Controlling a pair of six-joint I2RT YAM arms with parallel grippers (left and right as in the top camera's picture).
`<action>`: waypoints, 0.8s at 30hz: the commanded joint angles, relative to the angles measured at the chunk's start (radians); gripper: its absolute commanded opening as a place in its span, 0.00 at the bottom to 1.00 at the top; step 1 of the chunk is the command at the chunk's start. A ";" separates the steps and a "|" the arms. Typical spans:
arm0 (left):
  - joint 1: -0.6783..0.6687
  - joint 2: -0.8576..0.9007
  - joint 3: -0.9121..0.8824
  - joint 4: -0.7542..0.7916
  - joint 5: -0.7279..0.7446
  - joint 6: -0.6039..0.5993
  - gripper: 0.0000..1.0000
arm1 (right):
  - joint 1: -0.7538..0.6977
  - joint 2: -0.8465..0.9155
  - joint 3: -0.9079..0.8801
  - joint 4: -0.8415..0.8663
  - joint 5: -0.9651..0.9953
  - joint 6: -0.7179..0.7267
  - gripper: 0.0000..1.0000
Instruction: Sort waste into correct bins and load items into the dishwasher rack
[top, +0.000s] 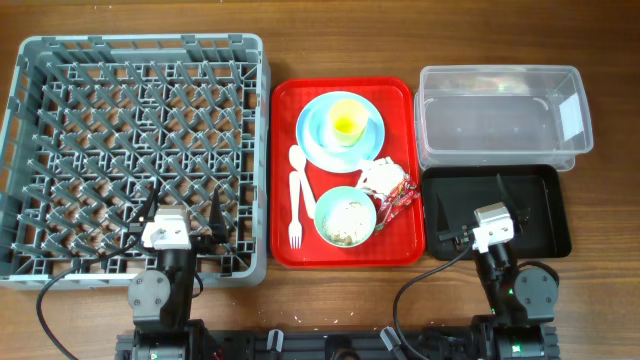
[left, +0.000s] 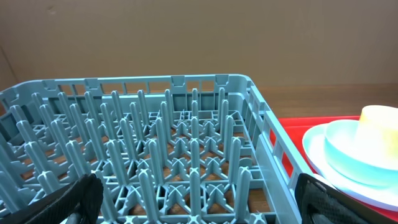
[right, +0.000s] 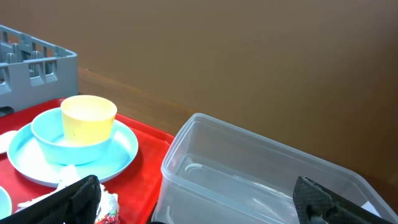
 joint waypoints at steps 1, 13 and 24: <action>-0.003 -0.006 -0.004 -0.003 0.048 0.011 1.00 | -0.005 -0.004 -0.001 0.003 0.006 -0.010 1.00; -0.003 0.107 0.395 -0.064 0.435 -0.151 1.00 | -0.005 -0.004 -0.001 0.003 0.006 -0.011 1.00; -0.003 1.025 1.553 -0.993 0.696 -0.158 1.00 | -0.005 -0.004 -0.001 0.003 0.006 -0.011 1.00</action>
